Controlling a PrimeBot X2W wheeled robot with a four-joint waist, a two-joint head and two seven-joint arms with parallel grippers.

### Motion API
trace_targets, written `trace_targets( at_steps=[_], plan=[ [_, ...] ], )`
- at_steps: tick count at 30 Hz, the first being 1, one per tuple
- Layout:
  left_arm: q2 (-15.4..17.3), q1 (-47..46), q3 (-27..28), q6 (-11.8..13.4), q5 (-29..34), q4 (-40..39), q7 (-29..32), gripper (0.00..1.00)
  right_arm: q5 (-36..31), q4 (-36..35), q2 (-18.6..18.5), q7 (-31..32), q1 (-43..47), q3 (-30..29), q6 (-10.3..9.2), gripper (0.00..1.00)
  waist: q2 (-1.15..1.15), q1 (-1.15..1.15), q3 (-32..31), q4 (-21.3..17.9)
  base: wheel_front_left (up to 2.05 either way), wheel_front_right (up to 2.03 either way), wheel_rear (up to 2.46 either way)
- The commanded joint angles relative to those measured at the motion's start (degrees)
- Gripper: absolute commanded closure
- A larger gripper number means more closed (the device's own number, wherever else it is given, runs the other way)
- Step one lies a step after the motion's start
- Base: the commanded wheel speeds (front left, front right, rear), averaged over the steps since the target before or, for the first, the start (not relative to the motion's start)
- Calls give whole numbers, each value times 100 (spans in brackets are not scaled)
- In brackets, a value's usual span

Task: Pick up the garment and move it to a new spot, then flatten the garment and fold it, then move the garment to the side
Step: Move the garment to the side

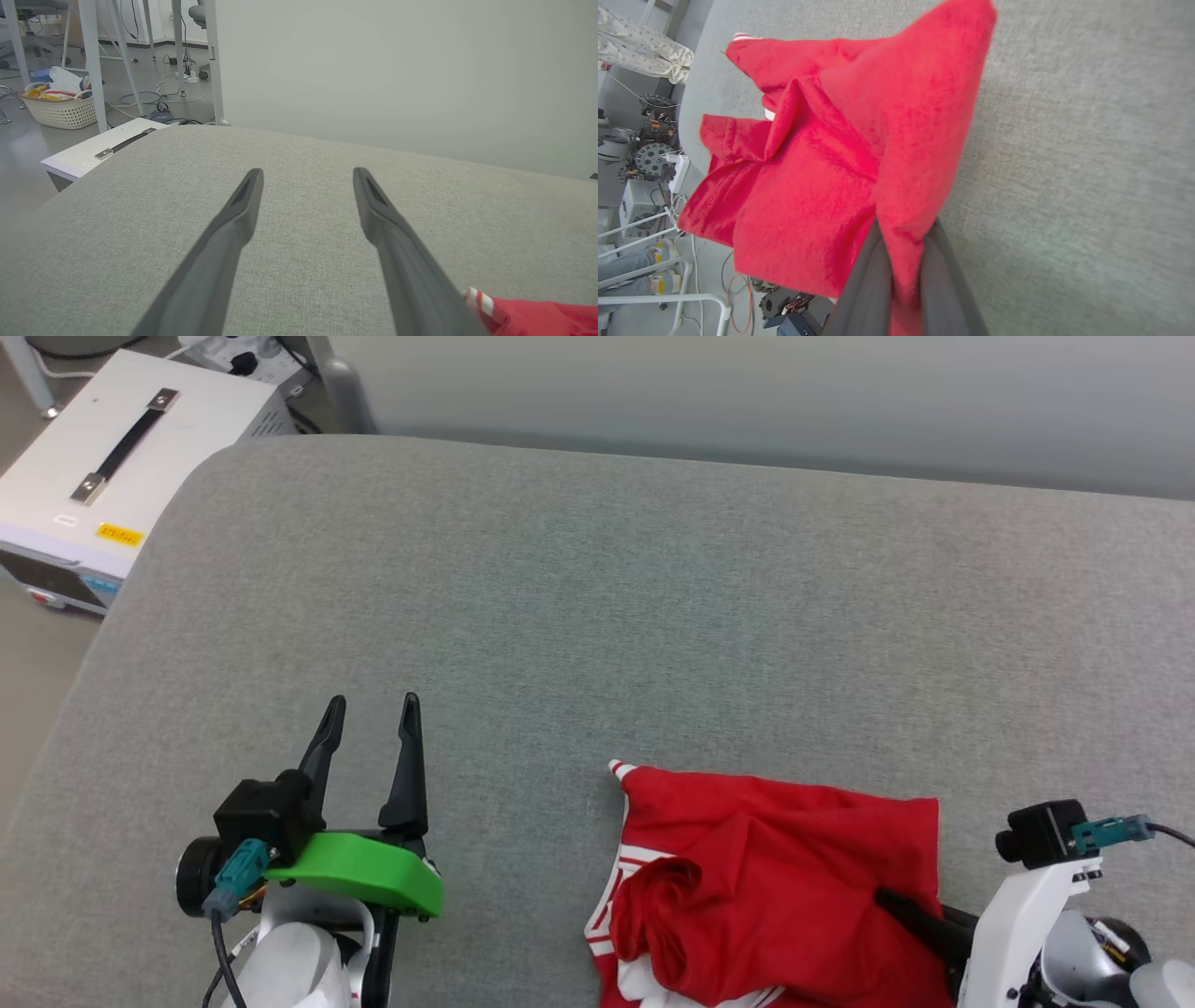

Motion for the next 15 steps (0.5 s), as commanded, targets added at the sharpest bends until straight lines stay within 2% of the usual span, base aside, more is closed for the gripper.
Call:
trace_targets(
  at_steps=[1,10,15],
  plan=[
    [-4,61,35,-22,60,-43,-32,0,-166,-122,-157,22,-144,-52,-5,100,0,-1,-23,-436,0,0,0],
    [75,-98,96,-88,230,-254,-32,0,-900,-855,-741,387,-411,-352,-5,100,0,-1,334,-1782,0,0,0],
    [200,-307,63,-114,343,-442,-5,0,-1011,-903,-817,438,-841,-393,-5,100,0,-1,702,-2667,0,0,0]
  ],
)
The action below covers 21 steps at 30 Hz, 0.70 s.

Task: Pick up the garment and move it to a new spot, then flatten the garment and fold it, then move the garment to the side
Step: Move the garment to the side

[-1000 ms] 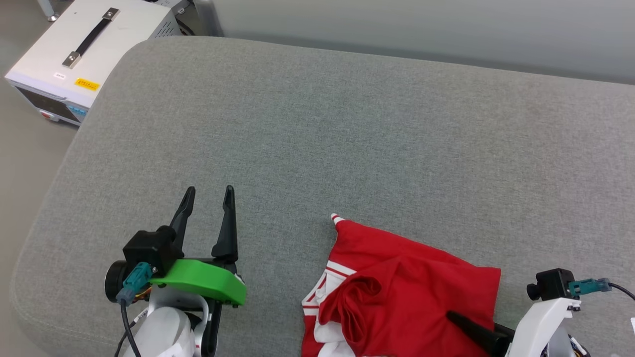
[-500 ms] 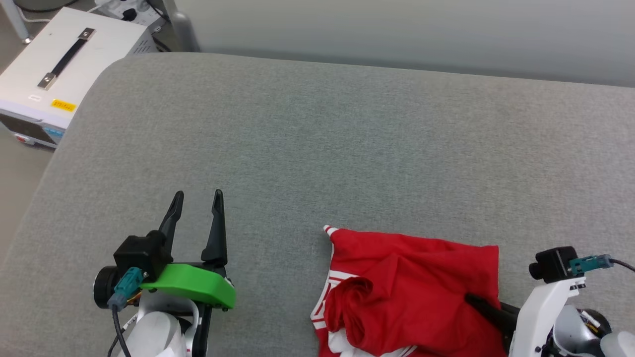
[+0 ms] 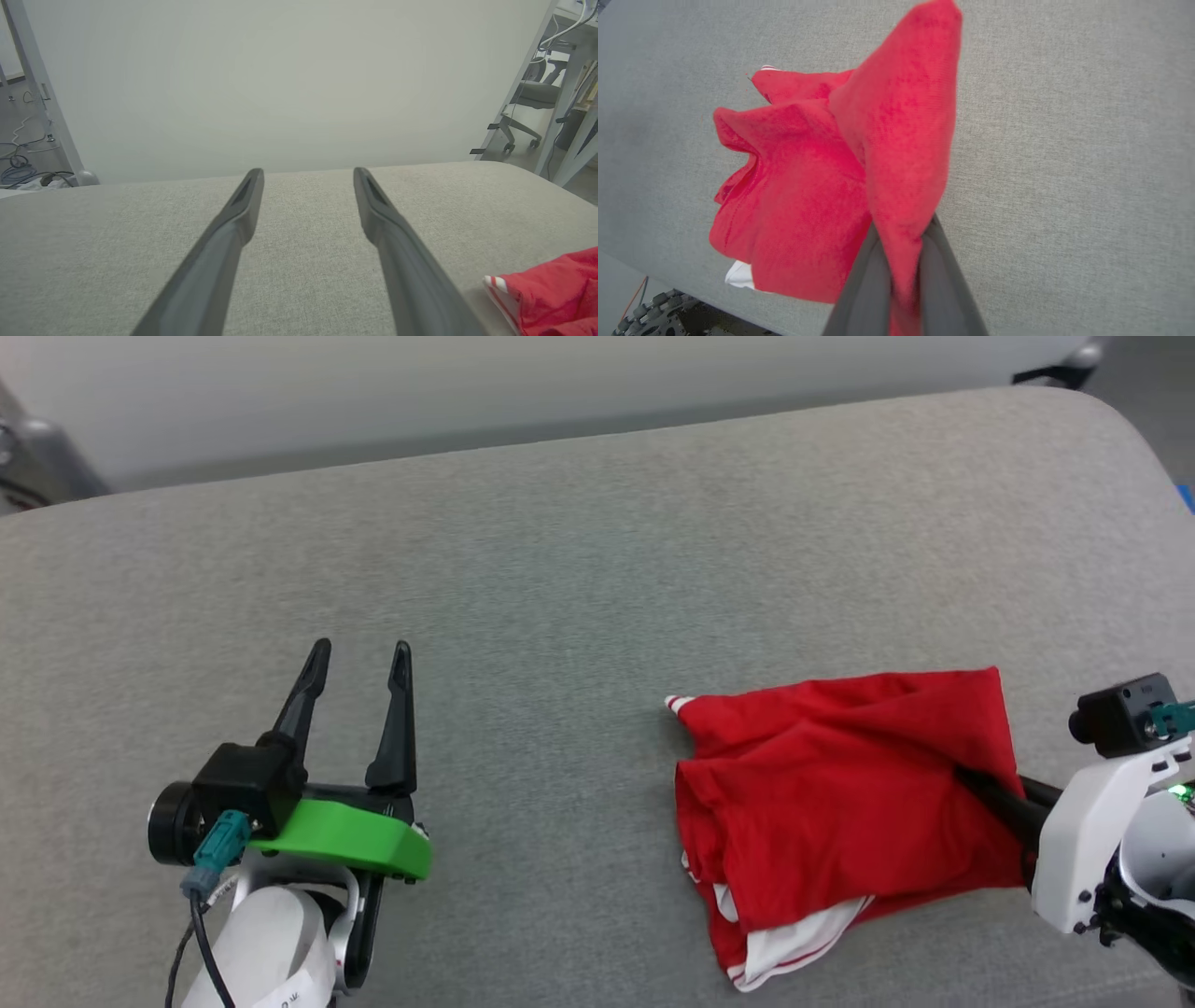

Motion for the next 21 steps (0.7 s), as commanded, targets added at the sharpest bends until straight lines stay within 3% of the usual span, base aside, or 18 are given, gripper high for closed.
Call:
trace_targets(
  at_steps=[1,9,21],
  plan=[
    [60,-125,-9,-16,48,-63,11,0,-11,30,-6,-17,-194,-3,-4,100,0,-1,525,-1004,0,0,0],
    [287,-522,-156,-77,258,-472,328,0,8,830,-145,-241,-1117,78,-4,100,0,-1,1155,-1527,0,0,0],
    [560,-1267,-469,-273,565,-1276,955,0,-190,2858,-581,-826,-2515,-433,-4,100,0,-1,2145,-1296,0,0,0]
  ],
)
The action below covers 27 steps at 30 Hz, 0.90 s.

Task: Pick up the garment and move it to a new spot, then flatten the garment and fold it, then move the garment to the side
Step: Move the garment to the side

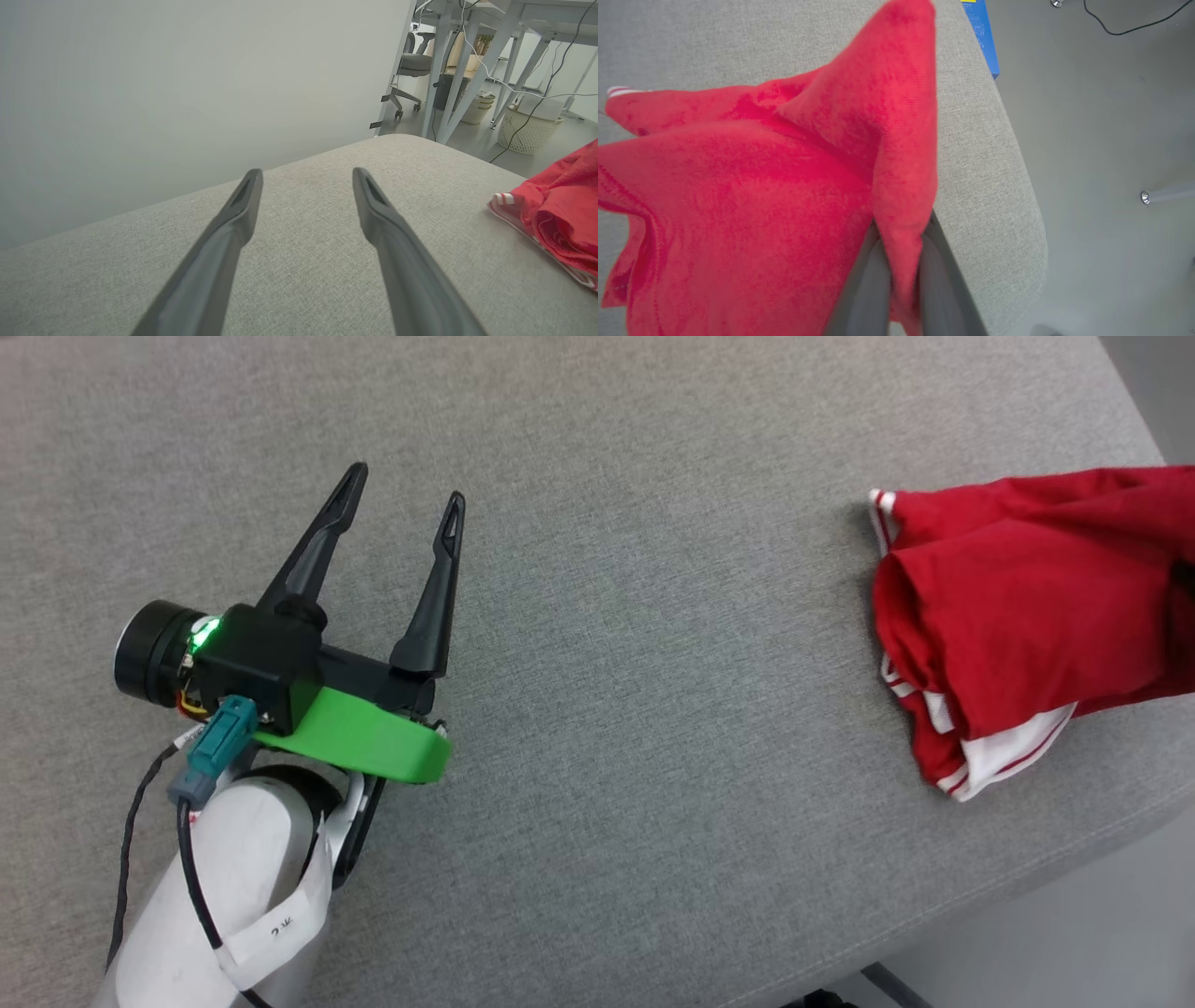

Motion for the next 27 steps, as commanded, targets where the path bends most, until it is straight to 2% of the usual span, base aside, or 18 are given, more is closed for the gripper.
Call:
trace_targets(
  at_steps=[1,4,11,12,13,14,17,22,23,26,27],
  plan=[
    [66,-142,-14,-49,90,-91,47,0,-80,164,-65,-97,-194,-69,-4,100,0,-1,543,51,0,0,0],
    [96,-310,-88,-87,148,-297,183,0,-223,690,-207,-250,-458,-300,-4,100,0,-1,754,167,0,0,0],
    [134,-496,-176,-116,202,-556,350,0,-427,1619,-287,-826,-991,-679,-4,100,0,-1,1024,294,0,0,0],
    [136,-515,-187,-119,202,-571,363,0,-508,1781,-279,-921,-1056,-677,-4,90,0,-1,1047,310,0,0,0],
    [134,-528,-198,-121,202,-575,369,0,-571,1918,-258,-1005,-1110,-687,-4,54,0,-1,1061,320,0,0,0],
    [129,-542,-212,-122,203,-577,374,0,-658,2077,-228,-1138,-1177,-708,-4,0,0,-1,1070,331,0,0,0],
    [105,-562,-253,-128,189,-561,368,0,-969,2608,-149,-1538,-1364,-889,-4,0,0,-1,1055,371,0,0,0],
    [67,-511,-266,-109,128,-424,267,0,-1839,3444,-113,-2560,-1669,-1371,-4,0,0,-1,843,455,0,0,0],
    [37,-450,-260,-82,90,-337,198,0,-2146,3661,-72,-2934,-1742,-1528,-4,0,0,-1,700,487,0,0,0],
    [-33,-321,-260,-34,23,-176,58,0,-2461,3782,28,-3489,-1757,-1670,-4,0,0,-1,428,549,0,0,0],
    [-141,-130,-263,29,-76,32,-121,0,-2631,3740,169,-3903,-1626,-1760,-4,0,0,-1,73,639,0,0,0]
  ],
)
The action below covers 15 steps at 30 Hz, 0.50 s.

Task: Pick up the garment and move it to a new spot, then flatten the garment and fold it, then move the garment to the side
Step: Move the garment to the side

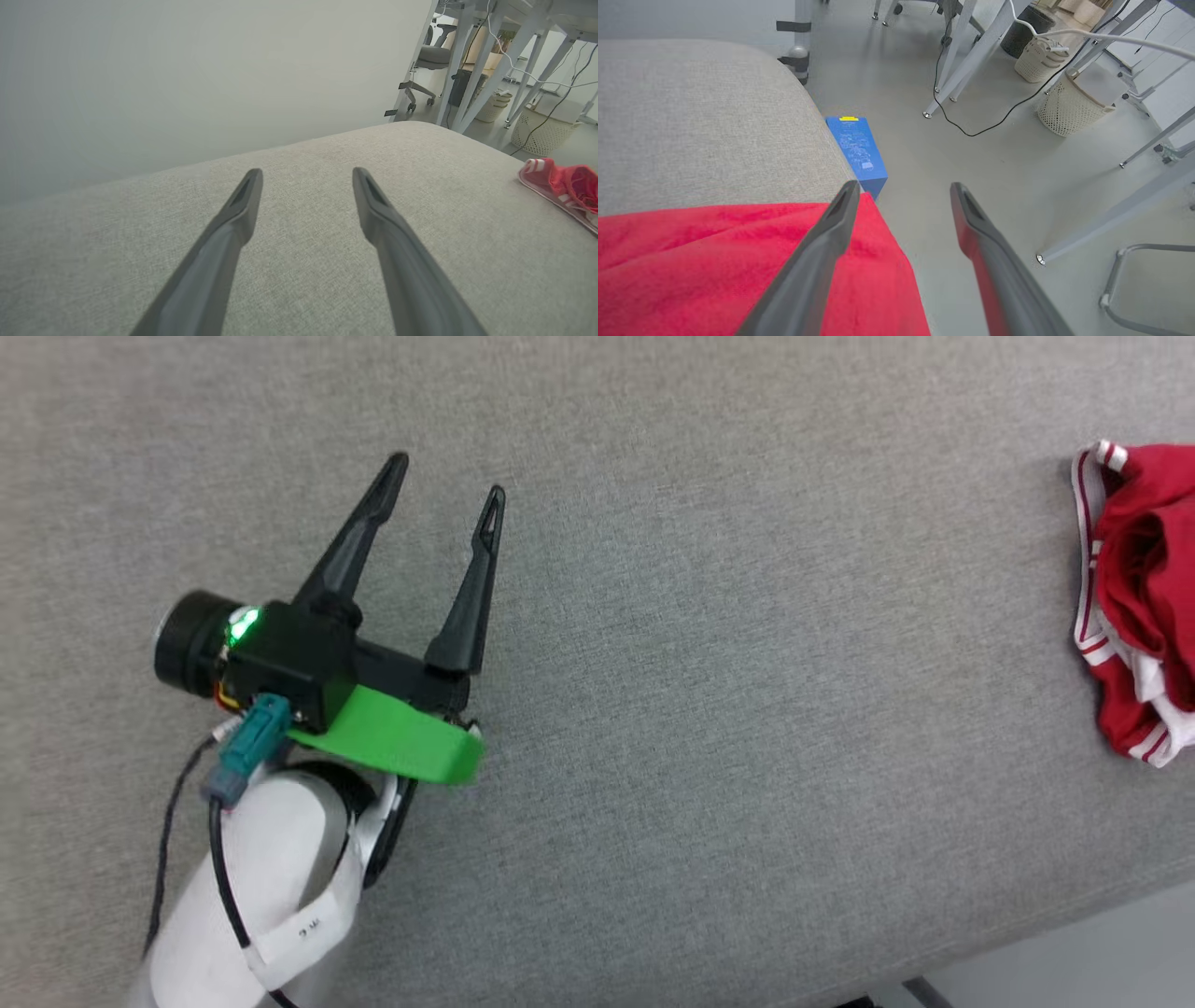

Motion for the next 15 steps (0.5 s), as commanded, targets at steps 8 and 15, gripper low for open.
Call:
trace_targets(
  at_steps=[8,15],
  plan=[
    [-294,787,53,215,-361,613,-477,0,-198,-882,592,-259,1063,-135,-5,0,0,0,-1445,444,0,0,0],
    [-453,1357,167,349,-621,1005,-680,0,-278,-2207,1255,-263,2472,-145,-5,0,0,0,-2146,860,0,0,0]
  ],
)
